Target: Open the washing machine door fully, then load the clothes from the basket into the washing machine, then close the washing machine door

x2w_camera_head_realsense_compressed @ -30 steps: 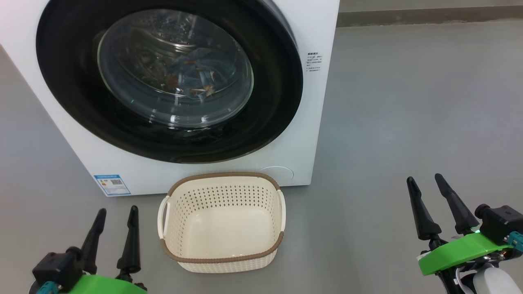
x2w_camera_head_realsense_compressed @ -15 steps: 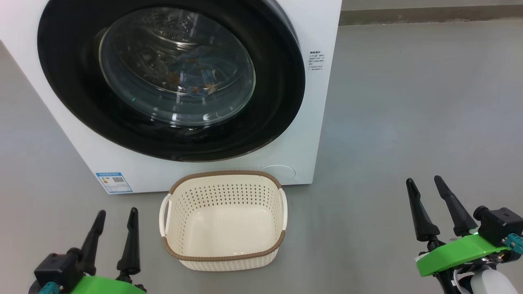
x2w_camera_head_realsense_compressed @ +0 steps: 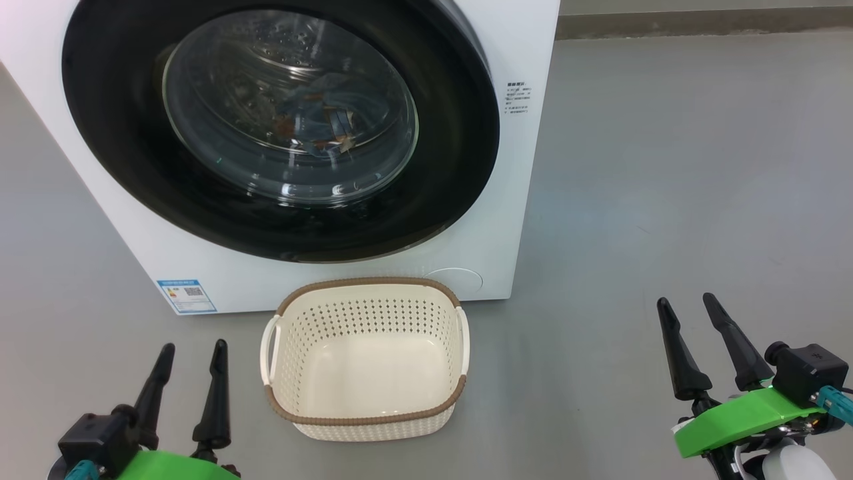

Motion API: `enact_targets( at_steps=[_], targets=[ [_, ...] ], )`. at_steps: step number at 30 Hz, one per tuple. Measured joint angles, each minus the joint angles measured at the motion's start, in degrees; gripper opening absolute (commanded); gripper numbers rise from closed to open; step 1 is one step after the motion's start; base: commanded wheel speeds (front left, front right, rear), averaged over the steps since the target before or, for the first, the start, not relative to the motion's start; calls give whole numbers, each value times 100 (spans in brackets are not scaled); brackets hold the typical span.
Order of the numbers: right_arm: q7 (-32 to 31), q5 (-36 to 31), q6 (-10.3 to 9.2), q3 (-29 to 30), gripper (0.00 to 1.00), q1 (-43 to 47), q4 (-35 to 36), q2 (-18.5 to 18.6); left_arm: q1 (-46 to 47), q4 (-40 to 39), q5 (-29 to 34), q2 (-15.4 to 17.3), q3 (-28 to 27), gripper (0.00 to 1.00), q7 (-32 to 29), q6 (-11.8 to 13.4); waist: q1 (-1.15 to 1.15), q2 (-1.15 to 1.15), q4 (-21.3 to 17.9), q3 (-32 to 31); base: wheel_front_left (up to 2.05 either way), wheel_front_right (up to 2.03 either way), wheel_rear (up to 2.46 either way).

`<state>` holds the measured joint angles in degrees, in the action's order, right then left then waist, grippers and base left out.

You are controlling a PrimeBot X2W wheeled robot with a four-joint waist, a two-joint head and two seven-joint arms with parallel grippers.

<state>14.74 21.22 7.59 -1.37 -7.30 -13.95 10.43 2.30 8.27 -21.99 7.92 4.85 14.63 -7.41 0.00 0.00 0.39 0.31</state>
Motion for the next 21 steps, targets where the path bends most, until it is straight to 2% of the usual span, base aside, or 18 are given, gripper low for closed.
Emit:
enact_targets(
  at_steps=[10, 11, 21],
  targets=[
    [0, -14, 0, 1, 100, 1, -24, -38, 0, 0, -1, 0, -1, 100, 0, 0, 0, 0, -10, 4, 0, 0, 0],
    [0, -14, -1, 1, 0, 1, -27, -40, 0, 0, -3, 1, 4, 0, 0, 1, 0, 0, -11, 4, 0, 0, 0],
    [-70, 162, 0, -4, 0, 263, -409, -191, -236, 370, -202, -205, 65, 0, -60, 1, 1, 0, -12, -2, 0, 0, 0]
  ],
)
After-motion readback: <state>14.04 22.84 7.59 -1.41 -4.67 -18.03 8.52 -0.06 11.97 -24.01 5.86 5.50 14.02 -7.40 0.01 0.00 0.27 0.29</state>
